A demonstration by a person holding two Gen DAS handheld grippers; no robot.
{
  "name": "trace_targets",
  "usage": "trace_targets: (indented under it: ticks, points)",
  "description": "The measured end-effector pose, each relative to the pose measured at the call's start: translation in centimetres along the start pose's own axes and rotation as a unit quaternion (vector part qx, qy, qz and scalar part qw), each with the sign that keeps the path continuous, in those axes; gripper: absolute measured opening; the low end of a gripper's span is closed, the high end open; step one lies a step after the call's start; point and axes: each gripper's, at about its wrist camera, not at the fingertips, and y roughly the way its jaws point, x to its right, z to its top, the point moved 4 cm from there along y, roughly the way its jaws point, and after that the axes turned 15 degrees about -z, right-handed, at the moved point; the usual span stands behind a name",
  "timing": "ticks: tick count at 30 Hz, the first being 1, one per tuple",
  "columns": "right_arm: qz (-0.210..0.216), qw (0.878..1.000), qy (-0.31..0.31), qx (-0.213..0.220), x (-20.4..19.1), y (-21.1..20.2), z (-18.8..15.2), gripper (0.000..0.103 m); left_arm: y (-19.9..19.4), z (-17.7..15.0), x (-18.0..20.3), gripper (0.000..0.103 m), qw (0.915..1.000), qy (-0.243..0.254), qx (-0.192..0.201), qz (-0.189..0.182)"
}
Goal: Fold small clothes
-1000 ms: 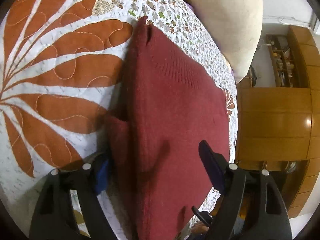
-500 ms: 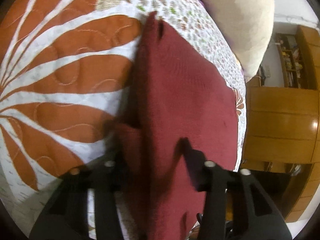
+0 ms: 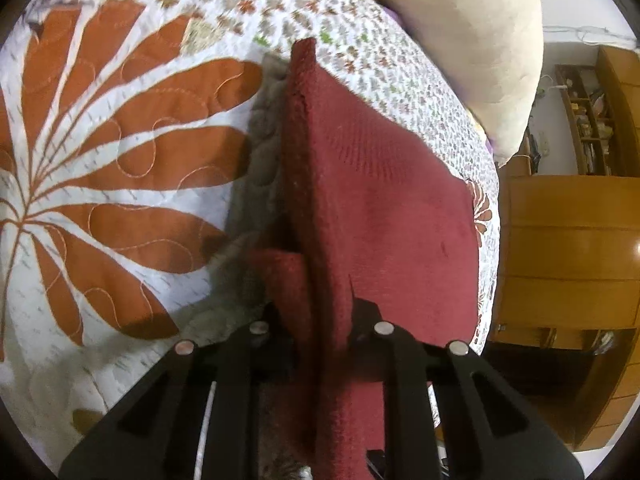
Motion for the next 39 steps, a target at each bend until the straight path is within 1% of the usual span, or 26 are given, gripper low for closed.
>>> trace_targets:
  ticks: [10,16,20,30,39]
  points:
    - [0.006,0.997,0.072,-0.002,4.8,-2.0,0.7,0.018,-0.9,0.3,6.1,0.015,0.9988,0.040,0.004,0.027]
    - [0.007,0.993,0.114,0.000,7.7,-2.9,1.1,0.018,-0.6,0.3,9.9,0.014,0.9973,0.061,0.006,0.040]
    - [0.009,0.991,0.134,0.000,9.5,-3.5,1.1,0.018,-0.2,0.2,12.1,0.014,0.9954,0.076,0.007,0.059]
    - [0.006,0.984,0.180,0.002,13.3,-4.0,0.1,0.018,1.1,0.2,16.4,0.014,0.9902,0.103,0.005,0.094]
    - [0.002,0.977,0.215,0.000,16.5,-4.5,-1.3,0.017,2.7,-0.2,20.3,0.014,0.9869,0.126,0.004,0.101]
